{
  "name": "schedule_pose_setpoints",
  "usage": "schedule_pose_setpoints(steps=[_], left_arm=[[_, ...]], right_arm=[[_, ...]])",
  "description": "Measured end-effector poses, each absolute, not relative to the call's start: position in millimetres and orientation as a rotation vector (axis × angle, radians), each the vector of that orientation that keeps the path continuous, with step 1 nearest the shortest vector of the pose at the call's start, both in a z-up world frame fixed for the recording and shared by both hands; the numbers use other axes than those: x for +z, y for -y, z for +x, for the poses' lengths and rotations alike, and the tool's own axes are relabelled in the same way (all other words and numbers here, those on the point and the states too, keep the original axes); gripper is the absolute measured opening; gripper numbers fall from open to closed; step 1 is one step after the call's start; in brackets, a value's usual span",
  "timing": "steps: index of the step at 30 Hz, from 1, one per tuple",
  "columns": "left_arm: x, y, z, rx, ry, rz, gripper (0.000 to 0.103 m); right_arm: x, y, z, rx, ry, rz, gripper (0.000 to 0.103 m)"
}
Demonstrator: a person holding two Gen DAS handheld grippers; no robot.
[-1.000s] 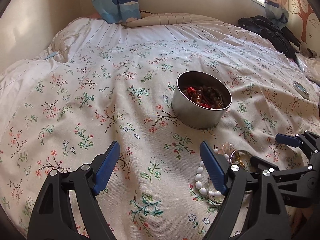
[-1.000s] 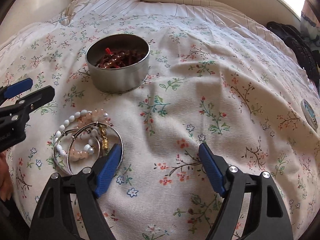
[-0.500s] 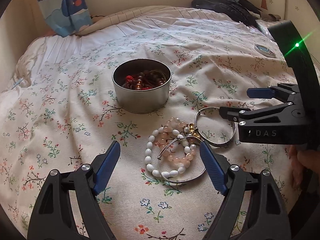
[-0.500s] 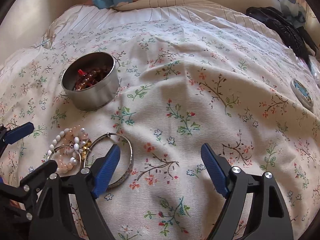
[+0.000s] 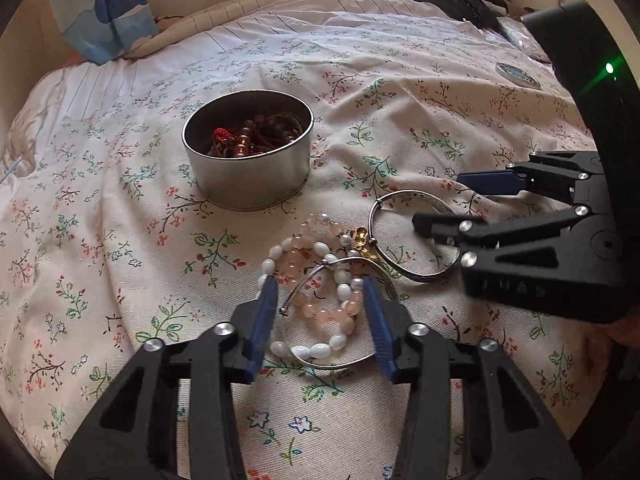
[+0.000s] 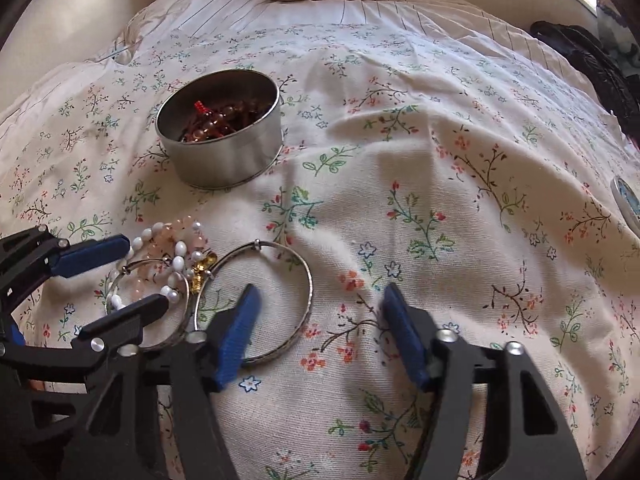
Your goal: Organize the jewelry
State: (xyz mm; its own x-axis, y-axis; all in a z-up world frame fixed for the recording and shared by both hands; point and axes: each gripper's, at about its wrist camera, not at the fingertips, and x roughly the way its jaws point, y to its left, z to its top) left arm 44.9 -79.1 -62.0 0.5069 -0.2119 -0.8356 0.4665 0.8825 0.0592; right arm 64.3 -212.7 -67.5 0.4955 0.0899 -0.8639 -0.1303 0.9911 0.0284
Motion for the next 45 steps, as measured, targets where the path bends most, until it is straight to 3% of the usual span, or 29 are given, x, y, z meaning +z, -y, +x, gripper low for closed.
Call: schedule_pose_setpoints(steps=[5,15,17,19,20,22,27,29,31,35,37,40,45], left_arm=[[-58.9,72.6,46.3,-0.426,-0.96,0.251,0.013],[-63.9,64.3,55.3,-0.404,-0.999,0.207,0.015],[-62.9,63.3,55.4,-0.407,-0.995,0.202,0.014],[-56.8,62.5,51.4,-0.417,-0.964,0.199,0.011],[-53.0,61.4,49.6,-0.422,-0.948,0.192,0.005],[-46.0,57.0,47.1,-0.423,-0.921,0.167,0.005],[-45.0,52.3,50.3,-0.41,-0.921,0.15,0.005],[-45.1,54.7,50.0,-0.413,-0.916,0.159,0.005],[-49.1,55.9,51.7,-0.404,-0.936,0.17,0.005],[-62.1,57.9,58.7,-0.382,-0.998,0.195,0.005],[-65.0,59.0,59.4,-0.379,-1.009,0.206,0.005],[-61.9,60.3,55.3,-0.389,-0.985,0.219,0.005],[-44.3,51.0,49.9,-0.407,-0.915,0.149,0.004]], right_arm=[[-61.9,217.9,64.0,0.165,-1.019,0.004,0.041],[-71.3,213.4,67.8,0.167,-1.056,-0.016,0.046],[-70.6,213.1,66.7,0.172,-1.05,-0.012,0.041],[-67.8,217.8,65.9,0.164,-1.037,0.01,0.025],[-66.8,221.8,65.9,0.167,-1.032,0.037,0.023],[-65.5,226.8,66.6,0.173,-1.028,0.07,0.018],[-66.1,225.8,68.3,0.174,-1.032,0.073,0.019],[-68.4,224.9,69.9,0.17,-1.042,0.071,0.023],[-73.4,219.5,71.3,0.178,-1.061,0.046,0.034],[-73.8,214.6,70.0,0.172,-1.059,0.01,0.034],[-71.6,216.9,68.9,0.164,-1.049,0.017,0.022],[-66.0,222.8,67.7,0.162,-1.024,0.047,0.011],[-54.4,227.9,64.7,0.165,-0.971,0.076,0.006]])
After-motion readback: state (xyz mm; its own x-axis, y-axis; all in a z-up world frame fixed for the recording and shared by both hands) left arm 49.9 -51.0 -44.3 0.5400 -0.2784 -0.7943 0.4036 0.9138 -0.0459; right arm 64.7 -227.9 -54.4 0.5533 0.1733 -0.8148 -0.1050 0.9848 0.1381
